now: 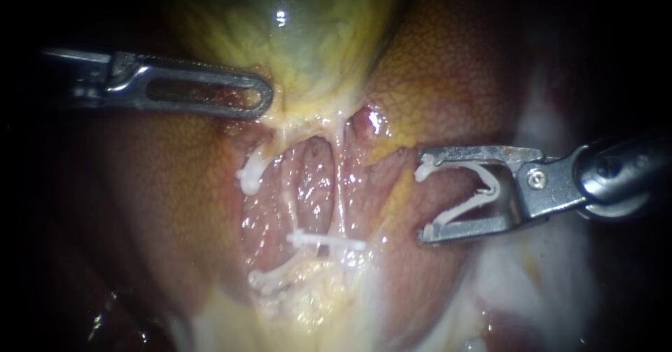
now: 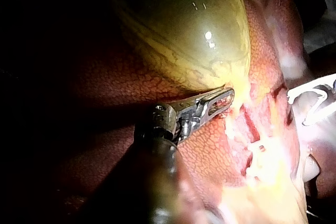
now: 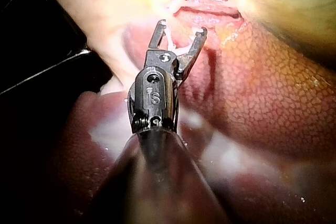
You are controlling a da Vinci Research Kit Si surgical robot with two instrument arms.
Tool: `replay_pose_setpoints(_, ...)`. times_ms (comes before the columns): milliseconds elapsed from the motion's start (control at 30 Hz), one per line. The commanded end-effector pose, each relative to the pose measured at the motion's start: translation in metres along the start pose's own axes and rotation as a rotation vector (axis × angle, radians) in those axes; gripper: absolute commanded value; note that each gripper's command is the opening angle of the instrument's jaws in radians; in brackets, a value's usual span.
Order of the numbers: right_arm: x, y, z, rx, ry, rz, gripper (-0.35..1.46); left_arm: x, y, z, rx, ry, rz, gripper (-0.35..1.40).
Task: Clipping second clip right tube
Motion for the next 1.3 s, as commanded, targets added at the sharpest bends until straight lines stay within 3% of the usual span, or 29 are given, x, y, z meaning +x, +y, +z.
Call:
replay_pose_setpoints(33, 0.0, 0.0, 0.0, 0.001, 0.0, 0.0, 0.5, 0.0, 0.0, 0.0, 0.0, 0.0, 0.0, -0.35)
replay_pose_setpoints(167, 0.0, -0.0001, 0.0, 0.001, 0.0, 0.0, 0.5, -0.0003, -0.0002, -0.0006, 0.002, 0.002, -0.002, -0.35)
replay_pose_setpoints(367, 0.0001, -0.0001, 0.0002, 0.006, 0.002, 0.0, 0.5, -0.0025, -0.001, -0.0038, -0.003, 0.007, -0.014, -0.35)
replay_pose_setpoints(567, 0.0003, -0.0001, 0.0004, 0.007, 0.003, 0.001, 0.5, -0.0044, -0.0013, -0.0068, -0.015, -0.025, -0.027, -0.35)
replay_pose_setpoints(833, 0.0008, -0.0001, 0.0016, 0.02, 0.03, 0.023, 0.5, -0.004, -0.0015, -0.0065, -0.019, -0.027, -0.026, -0.35)
replay_pose_setpoints(1100, 0.0014, 0.0001, 0.0041, 0.038, 0.054, 0.144, 0.49, -0.004, -0.0016, -0.0064, -0.02, -0.028, -0.026, -0.35)
replay_pose_setpoints(1300, 0.0009, 0.0, 0.0067, 0.057, 0.06, 0.215, 0.49, -0.0039, -0.0017, -0.0064, -0.021, -0.029, -0.026, -0.35)
